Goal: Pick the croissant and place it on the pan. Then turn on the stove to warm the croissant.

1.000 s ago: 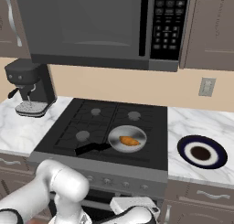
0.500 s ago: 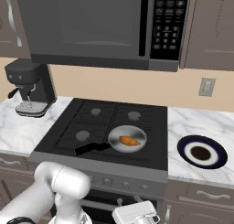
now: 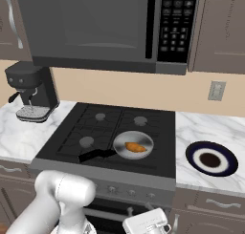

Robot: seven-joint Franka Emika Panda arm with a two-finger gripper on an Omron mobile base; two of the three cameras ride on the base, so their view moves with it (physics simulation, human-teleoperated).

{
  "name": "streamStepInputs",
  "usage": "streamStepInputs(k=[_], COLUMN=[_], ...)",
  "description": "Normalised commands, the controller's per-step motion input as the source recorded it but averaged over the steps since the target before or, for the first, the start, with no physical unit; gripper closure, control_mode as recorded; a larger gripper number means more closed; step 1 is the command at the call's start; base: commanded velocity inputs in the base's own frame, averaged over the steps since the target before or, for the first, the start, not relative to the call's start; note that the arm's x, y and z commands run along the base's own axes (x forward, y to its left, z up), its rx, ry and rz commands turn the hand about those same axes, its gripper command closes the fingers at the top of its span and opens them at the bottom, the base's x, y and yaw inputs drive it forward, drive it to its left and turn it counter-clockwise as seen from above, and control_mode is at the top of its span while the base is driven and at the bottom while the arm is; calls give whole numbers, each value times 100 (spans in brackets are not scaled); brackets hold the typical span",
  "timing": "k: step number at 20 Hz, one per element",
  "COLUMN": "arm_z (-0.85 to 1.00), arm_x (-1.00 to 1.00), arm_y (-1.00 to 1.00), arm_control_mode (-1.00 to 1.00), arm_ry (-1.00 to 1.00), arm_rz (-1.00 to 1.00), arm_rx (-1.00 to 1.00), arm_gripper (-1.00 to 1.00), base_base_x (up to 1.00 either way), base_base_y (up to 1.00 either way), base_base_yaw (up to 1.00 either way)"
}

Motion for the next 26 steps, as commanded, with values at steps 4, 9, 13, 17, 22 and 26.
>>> streamStepInputs(k=[4,9,13,17,22,26], arm_z=[-6,-6,-5,-2,-7,-9], arm_x=[23,26,27,18,4,0], arm_y=[0,0,0,0,0,-7], arm_control_mode=[-100,-100,-100,-100,-100,-100], arm_ry=[0,0,0,0,0,0], arm_rz=[-18,-25,-27,-19,-6,-1], arm_rx=[0,0,0,0,0,0], arm_gripper=[-100,-100,-100,-100,-100,-100], base_base_x=[0,0,0,0,0,0], base_base_y=[0,0,0,0,0,0], base_base_yaw=[0,0,0,0,0,0])
